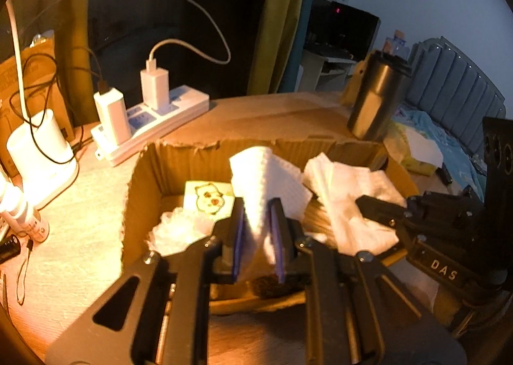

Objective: Organize soft objects

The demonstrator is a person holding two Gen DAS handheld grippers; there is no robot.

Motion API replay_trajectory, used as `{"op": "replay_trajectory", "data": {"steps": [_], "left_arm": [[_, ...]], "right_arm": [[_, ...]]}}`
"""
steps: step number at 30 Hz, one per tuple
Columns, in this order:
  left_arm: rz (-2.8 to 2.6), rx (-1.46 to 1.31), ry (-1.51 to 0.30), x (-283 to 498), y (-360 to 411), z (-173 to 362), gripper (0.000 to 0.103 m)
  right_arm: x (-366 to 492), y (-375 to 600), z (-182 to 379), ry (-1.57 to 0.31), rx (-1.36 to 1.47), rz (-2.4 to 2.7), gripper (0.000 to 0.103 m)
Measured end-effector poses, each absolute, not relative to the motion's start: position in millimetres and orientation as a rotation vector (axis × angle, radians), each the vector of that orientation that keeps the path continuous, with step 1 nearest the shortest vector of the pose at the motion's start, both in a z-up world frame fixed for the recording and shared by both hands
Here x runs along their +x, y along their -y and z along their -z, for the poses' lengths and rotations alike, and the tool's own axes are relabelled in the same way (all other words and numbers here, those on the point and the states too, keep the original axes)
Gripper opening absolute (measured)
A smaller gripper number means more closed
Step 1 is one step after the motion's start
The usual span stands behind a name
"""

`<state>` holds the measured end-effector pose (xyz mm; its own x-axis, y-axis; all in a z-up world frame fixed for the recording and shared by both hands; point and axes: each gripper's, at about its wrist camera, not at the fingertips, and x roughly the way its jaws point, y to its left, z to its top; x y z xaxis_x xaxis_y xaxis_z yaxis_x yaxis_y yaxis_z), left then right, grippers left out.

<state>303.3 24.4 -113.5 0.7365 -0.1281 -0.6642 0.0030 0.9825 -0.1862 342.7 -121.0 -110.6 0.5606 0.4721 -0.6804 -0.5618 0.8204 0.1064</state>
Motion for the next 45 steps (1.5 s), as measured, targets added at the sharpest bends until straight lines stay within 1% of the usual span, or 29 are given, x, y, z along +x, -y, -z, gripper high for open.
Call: {"op": "replay_trajectory", "data": {"steps": [2,3,4,10,12,13,14,15,16,17,18,19,21,45], "left_arm": [[0.07,-0.185,-0.759,307,-25,118,0.018],[0.069,-0.186,-0.761,307,-25,118,0.022],[0.067,-0.19,-0.766,308,-26,119,0.023],[0.053,-0.193,-0.78,307,-27,120,0.026],[0.051,-0.195,-0.771,305,-29,117,0.029],[0.051,-0.197,-0.767,304,-29,115,0.031],[0.05,-0.199,-0.76,302,-29,113,0.036],[0.05,-0.2,-0.759,302,-30,112,0.041],[0.048,-0.201,-0.754,301,-30,110,0.044],[0.045,-0.204,-0.746,299,-30,108,0.052],[0.043,-0.206,-0.742,298,-31,106,0.053],[0.04,-0.214,-0.732,296,-32,104,0.053],[0.034,-0.225,-0.711,290,-34,98,0.053],[0.045,-0.219,-0.602,232,-31,50,0.054]], "right_arm": [[345,121,115,-0.774,-0.13,-0.603,0.009],[345,120,117,-0.779,-0.131,-0.601,0.009],[345,120,118,-0.781,-0.131,-0.6,0.009],[344,116,119,-0.786,-0.138,-0.591,0.013],[344,117,116,-0.784,-0.13,-0.584,0.018],[344,118,115,-0.782,-0.126,-0.582,0.023],[344,118,113,-0.779,-0.124,-0.581,0.028],[343,119,111,-0.774,-0.121,-0.58,0.029],[342,119,109,-0.77,-0.12,-0.578,0.034],[341,120,107,-0.765,-0.121,-0.573,0.039],[340,121,105,-0.759,-0.12,-0.569,0.042],[339,122,102,-0.754,-0.117,-0.568,0.045],[336,124,98,-0.743,-0.121,-0.564,0.048],[282,144,47,-0.618,-0.15,-0.496,0.049]]}}
